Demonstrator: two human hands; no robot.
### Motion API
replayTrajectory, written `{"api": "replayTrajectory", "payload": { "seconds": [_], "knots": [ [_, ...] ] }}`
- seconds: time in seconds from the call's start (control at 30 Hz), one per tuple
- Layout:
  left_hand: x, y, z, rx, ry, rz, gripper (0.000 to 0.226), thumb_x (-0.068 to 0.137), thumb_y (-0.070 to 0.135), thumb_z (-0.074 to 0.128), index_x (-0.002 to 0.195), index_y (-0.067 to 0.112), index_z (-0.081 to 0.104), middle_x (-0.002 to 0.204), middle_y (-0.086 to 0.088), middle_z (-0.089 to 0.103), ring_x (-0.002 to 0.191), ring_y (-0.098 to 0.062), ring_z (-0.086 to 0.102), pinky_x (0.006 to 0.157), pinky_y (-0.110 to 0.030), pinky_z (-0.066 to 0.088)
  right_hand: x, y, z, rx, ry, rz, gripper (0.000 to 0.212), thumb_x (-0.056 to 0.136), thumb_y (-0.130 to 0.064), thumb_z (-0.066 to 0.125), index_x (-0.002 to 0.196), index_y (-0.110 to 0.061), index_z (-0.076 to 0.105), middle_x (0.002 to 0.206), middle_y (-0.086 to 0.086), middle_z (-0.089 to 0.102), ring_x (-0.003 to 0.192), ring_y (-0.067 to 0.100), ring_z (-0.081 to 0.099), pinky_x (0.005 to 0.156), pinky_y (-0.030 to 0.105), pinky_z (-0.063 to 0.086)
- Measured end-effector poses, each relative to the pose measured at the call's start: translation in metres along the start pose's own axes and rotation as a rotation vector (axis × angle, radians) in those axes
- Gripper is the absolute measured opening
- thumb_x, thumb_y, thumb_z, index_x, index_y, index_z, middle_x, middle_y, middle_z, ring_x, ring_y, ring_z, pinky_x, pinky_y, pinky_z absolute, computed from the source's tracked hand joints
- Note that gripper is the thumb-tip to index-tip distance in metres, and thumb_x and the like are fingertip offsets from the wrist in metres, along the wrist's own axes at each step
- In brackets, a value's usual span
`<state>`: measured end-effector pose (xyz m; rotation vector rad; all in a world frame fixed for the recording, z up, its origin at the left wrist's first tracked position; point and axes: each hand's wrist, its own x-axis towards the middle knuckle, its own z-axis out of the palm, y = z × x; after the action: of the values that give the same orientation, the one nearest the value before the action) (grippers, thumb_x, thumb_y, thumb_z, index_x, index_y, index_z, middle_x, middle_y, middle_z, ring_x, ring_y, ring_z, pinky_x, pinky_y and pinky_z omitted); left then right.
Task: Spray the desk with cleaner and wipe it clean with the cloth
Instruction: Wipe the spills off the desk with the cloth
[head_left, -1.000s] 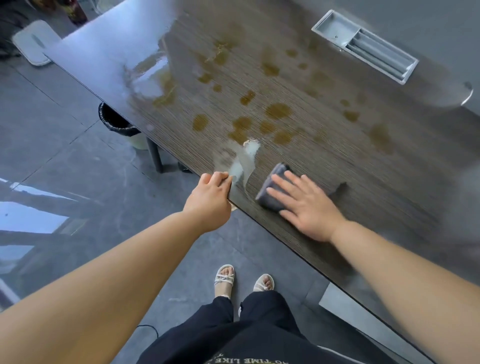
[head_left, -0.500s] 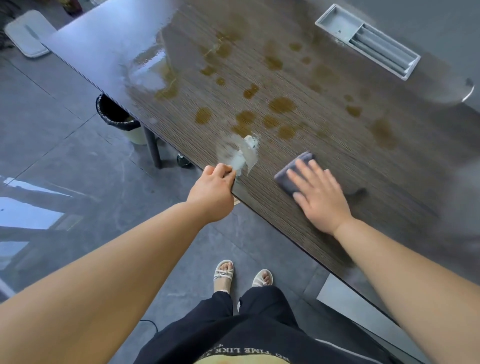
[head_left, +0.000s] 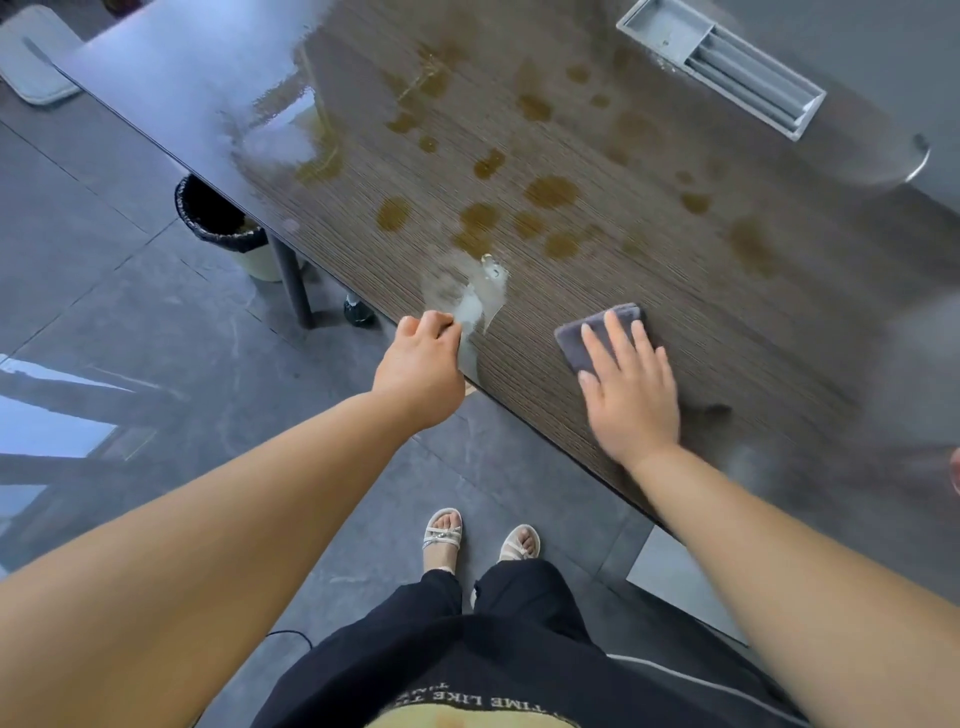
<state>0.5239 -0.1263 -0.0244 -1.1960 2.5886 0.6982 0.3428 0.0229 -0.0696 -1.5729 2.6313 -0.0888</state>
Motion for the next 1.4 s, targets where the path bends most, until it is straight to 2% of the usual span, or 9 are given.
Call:
{"api": "replayTrajectory", "payload": {
  "seconds": [0.1, 0.23, 0.3, 0.47, 0.67, 0.87, 1.07, 1.27, 1.4],
  "knots": [
    [0.001, 0.006, 0.0, -0.021, 0.014, -0.035, 0.042, 0.093, 0.015, 0.039, 0.135, 0.015, 0.041, 0.143, -0.002, 0.029, 0.124, -0.026, 0.026, 0.097, -0.033, 0.037, -0.002, -0.057, 0.005, 0.034, -0.013, 0.076, 0.058, 0.093, -0.042, 0.023, 0.144, -0.02, 0.04, 0.152, 0.009, 0.033, 0.138, 0.037, 0.032, 0.107, 0.056, 0.028],
    [0.005, 0.013, -0.004, -0.034, -0.011, -0.06, 0.037, 0.095, 0.016, 0.037, 0.13, 0.014, 0.045, 0.138, -0.003, 0.035, 0.123, -0.027, 0.027, 0.092, -0.037, 0.041, -0.014, 0.001, 0.003, -0.034, -0.105, -0.569, 0.049, 0.099, -0.045, 0.024, 0.143, -0.026, 0.037, 0.151, 0.005, 0.035, 0.139, 0.03, 0.029, 0.11, 0.049, 0.025],
    [0.006, 0.016, -0.006, -0.033, -0.029, -0.059, 0.035, 0.095, 0.016, 0.036, 0.128, 0.015, 0.047, 0.134, -0.004, 0.039, 0.121, -0.027, 0.03, 0.091, -0.037, 0.042, -0.004, 0.041, -0.004, -0.087, -0.108, -0.434, 0.053, 0.099, -0.047, 0.016, 0.147, -0.027, 0.028, 0.154, 0.004, 0.029, 0.141, 0.029, 0.024, 0.112, 0.052, 0.026],
    [0.014, 0.036, -0.004, 0.029, 0.007, 0.078, 0.035, 0.098, 0.02, 0.035, 0.131, 0.018, 0.047, 0.133, -0.002, 0.044, 0.122, -0.026, 0.035, 0.095, -0.037, 0.043, 0.016, 0.001, -0.007, -0.017, -0.083, 0.434, 0.055, 0.102, -0.04, 0.025, 0.152, -0.024, 0.008, 0.16, 0.004, -0.001, 0.146, 0.03, 0.0, 0.117, 0.049, 0.008],
    [0.034, 0.077, -0.005, -0.037, -0.074, 0.157, 0.046, 0.097, 0.015, 0.035, 0.143, 0.02, 0.034, 0.143, -0.003, 0.035, 0.133, -0.024, 0.028, 0.103, -0.038, 0.036, -0.011, 0.051, -0.009, -0.086, -0.183, -0.332, 0.054, 0.095, -0.042, 0.028, 0.146, -0.026, 0.031, 0.154, 0.005, 0.031, 0.139, 0.032, 0.031, 0.108, 0.054, 0.03],
    [0.054, 0.107, 0.0, -0.002, -0.213, 0.258, 0.044, 0.097, 0.018, 0.033, 0.14, 0.023, 0.039, 0.142, -0.002, 0.037, 0.132, -0.026, 0.029, 0.105, -0.038, 0.035, 0.022, 0.068, -0.016, 0.039, -0.094, 0.583, 0.055, 0.101, -0.041, 0.024, 0.152, -0.026, 0.012, 0.16, 0.001, 0.001, 0.146, 0.027, 0.002, 0.116, 0.051, 0.01],
    [0.077, 0.137, 0.002, -0.073, -0.123, 0.265, 0.042, 0.096, 0.015, 0.037, 0.136, 0.022, 0.045, 0.138, -0.003, 0.043, 0.129, -0.024, 0.035, 0.1, -0.034, 0.038, -0.008, 0.111, -0.015, -0.056, -0.153, -0.125, 0.052, 0.096, -0.038, 0.026, 0.145, -0.022, 0.035, 0.154, 0.005, 0.03, 0.139, 0.031, 0.031, 0.107, 0.055, 0.034],
    [0.103, 0.172, 0.007, -0.033, -0.139, 0.337, 0.042, 0.097, 0.014, 0.035, 0.136, 0.021, 0.046, 0.139, -0.001, 0.041, 0.13, -0.023, 0.033, 0.103, -0.033, 0.037, 0.037, 0.14, -0.024, 0.067, -0.058, 0.769, 0.053, 0.102, -0.033, 0.027, 0.152, -0.024, 0.013, 0.16, 0.002, 0.002, 0.146, 0.028, 0.003, 0.116, 0.051, 0.01],
    [0.116, 0.188, 0.012, 0.007, -0.106, 0.352, 0.042, 0.096, 0.019, 0.038, 0.137, 0.02, 0.045, 0.142, 0.001, 0.037, 0.133, -0.021, 0.028, 0.105, -0.035, 0.036, 0.017, 0.128, -0.017, 0.029, -0.066, 0.274, 0.052, 0.099, -0.036, 0.031, 0.149, -0.02, 0.028, 0.157, 0.008, 0.021, 0.143, 0.034, 0.019, 0.111, 0.054, 0.022]
  ]
}}
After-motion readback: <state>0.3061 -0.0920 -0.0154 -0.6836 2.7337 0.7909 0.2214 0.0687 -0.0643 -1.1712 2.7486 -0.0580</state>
